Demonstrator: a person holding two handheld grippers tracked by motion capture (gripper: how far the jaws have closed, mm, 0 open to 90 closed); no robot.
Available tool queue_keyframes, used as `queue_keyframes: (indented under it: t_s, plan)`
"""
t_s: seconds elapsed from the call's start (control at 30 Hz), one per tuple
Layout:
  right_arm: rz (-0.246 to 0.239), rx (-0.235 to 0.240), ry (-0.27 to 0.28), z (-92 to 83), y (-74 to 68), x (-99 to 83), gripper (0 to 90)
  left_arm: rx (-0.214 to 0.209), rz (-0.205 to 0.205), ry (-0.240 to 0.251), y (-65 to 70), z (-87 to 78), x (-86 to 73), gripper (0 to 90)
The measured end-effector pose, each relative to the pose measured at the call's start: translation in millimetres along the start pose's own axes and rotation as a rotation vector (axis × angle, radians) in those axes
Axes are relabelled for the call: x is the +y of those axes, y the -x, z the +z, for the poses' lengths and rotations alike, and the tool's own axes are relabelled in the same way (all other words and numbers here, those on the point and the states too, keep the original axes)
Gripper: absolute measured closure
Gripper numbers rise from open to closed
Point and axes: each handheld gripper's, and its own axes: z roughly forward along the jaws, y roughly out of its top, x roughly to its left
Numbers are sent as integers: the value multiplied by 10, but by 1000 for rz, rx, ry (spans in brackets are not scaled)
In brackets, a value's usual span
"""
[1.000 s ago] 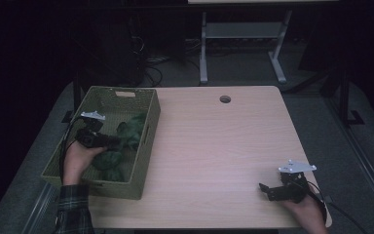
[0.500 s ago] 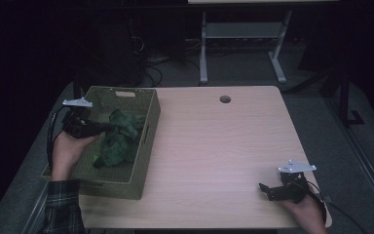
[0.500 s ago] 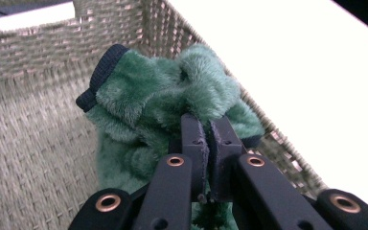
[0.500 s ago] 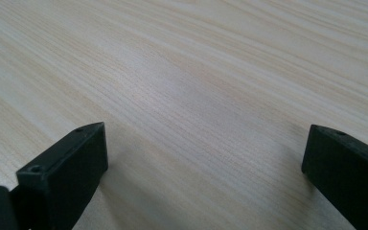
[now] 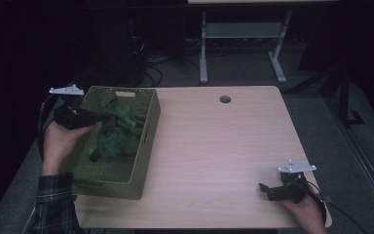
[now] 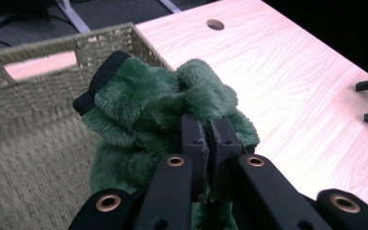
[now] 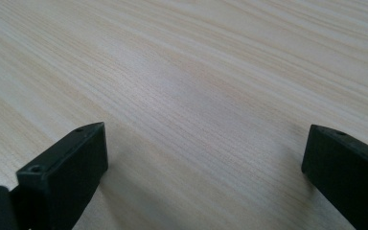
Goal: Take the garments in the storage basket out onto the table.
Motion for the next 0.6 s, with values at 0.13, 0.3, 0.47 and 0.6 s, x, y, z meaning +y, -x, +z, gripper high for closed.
queue_keyframes:
  t_s: [0.13,0.3,0.47,0.6]
  plan:
    - [0,0,0,0,0,0,14,-4,21,26,59,-107,128,868]
    - [1,0,0,0,0,0,14,-5,55,62,171,-245,326,867]
    - [0,0,0,0,0,0,14,-7,83,90,273,-332,490,868]
    - [1,0,0,0,0,0,14,-21,113,114,387,-383,626,870]
